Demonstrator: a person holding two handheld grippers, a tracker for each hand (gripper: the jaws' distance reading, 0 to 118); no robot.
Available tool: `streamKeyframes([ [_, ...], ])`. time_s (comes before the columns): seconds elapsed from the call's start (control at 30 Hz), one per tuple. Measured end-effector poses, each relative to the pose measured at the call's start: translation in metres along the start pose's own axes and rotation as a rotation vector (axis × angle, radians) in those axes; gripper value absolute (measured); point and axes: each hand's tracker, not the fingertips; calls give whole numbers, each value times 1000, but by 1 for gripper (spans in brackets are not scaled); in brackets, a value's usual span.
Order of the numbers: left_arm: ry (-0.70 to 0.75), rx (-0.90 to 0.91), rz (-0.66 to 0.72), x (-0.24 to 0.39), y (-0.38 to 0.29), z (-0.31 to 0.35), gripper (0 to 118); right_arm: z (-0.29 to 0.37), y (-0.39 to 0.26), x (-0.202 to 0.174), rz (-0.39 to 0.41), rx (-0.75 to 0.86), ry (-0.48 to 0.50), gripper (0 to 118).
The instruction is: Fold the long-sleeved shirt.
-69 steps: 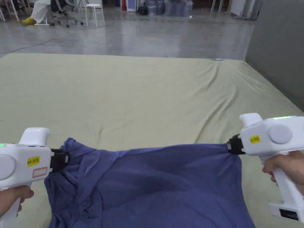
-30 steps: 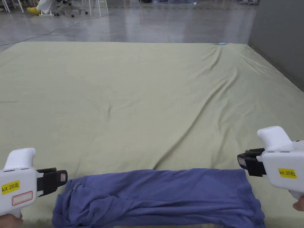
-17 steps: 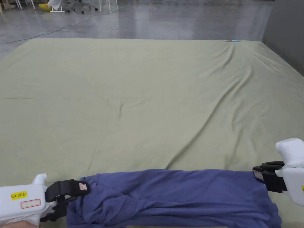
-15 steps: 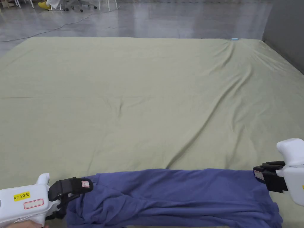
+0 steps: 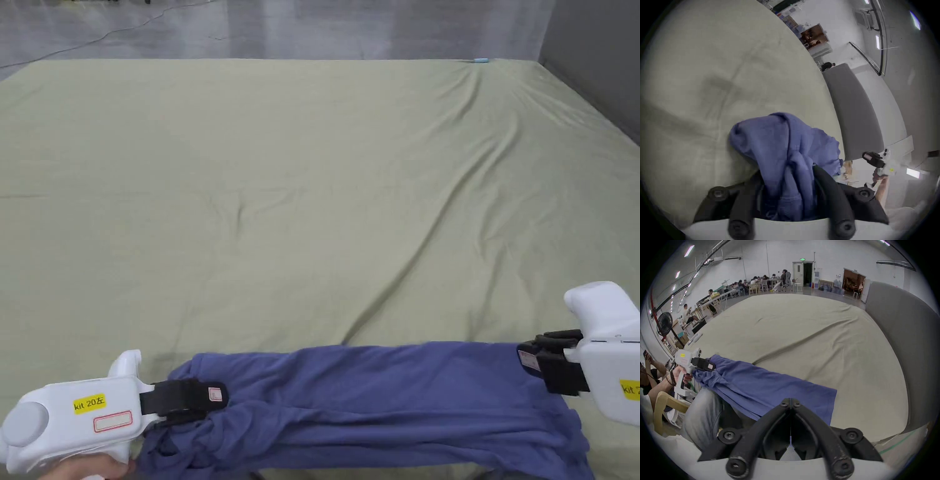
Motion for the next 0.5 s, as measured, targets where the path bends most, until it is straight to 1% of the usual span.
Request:
streamKeyframes([
  [0.1,7,12,24,-6,20,14,16,4,2,1,-3,2,-4,0],
  [0.2,37,59,-35,-7,41,41,16,7,4,2,-8,7,-9,0],
  [0.27,65,102,-4,-18,58,66,16,7,5,2,-7,10,-12,0],
  [0.37,141,141,8,-35,79,113,16,5,8,2,-12,11,-9,0],
  [0.4,213,168,-4,-39,83,129,15,3,10,2,-14,10,-3,0],
  [0.47,301,151,-2,-46,93,145,16,-1,12,1,-13,7,7,0],
  [0.5,322,134,0,-45,97,150,15,-3,14,-1,-9,6,11,0],
])
